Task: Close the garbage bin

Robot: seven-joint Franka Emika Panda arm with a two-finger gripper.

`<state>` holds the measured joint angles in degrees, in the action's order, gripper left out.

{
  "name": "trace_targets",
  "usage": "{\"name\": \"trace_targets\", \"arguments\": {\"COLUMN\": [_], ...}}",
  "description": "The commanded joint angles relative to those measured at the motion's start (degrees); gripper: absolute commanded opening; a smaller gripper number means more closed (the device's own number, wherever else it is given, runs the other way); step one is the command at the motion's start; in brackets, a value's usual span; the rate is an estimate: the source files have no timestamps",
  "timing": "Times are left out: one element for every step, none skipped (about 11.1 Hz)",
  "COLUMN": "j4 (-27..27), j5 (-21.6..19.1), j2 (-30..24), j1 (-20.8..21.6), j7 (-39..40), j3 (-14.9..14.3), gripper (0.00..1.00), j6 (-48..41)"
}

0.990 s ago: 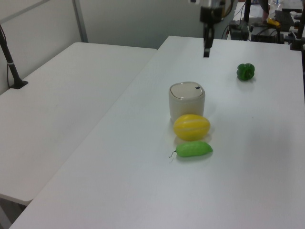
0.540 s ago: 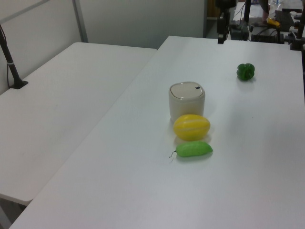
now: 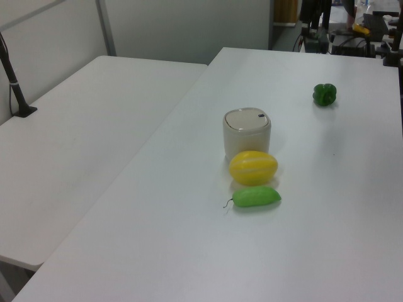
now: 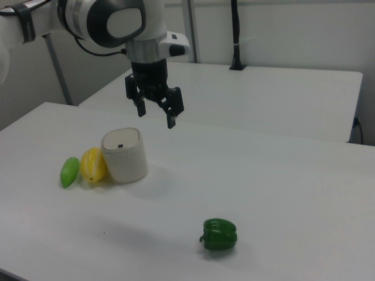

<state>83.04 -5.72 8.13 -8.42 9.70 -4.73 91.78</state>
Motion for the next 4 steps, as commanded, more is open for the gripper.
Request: {"name": "trace_targets", "arguments": {"j4": [1.07, 1.07, 1.07, 1.07], "j5": [0.53, 0.62, 0.45, 0.27], "j2": [-2.23, -2.41, -2.59, -2.59], "j1": [0.25, 0.16, -0.45, -0.89], "j7": [-1.44, -1.44, -1.44, -1.44], "j3": [0.07, 0.07, 0.07, 0.15], "gripper": [1.00, 1.00, 1.00, 1.00], "j6": [0.51, 0.33, 0.51, 0.60]}}
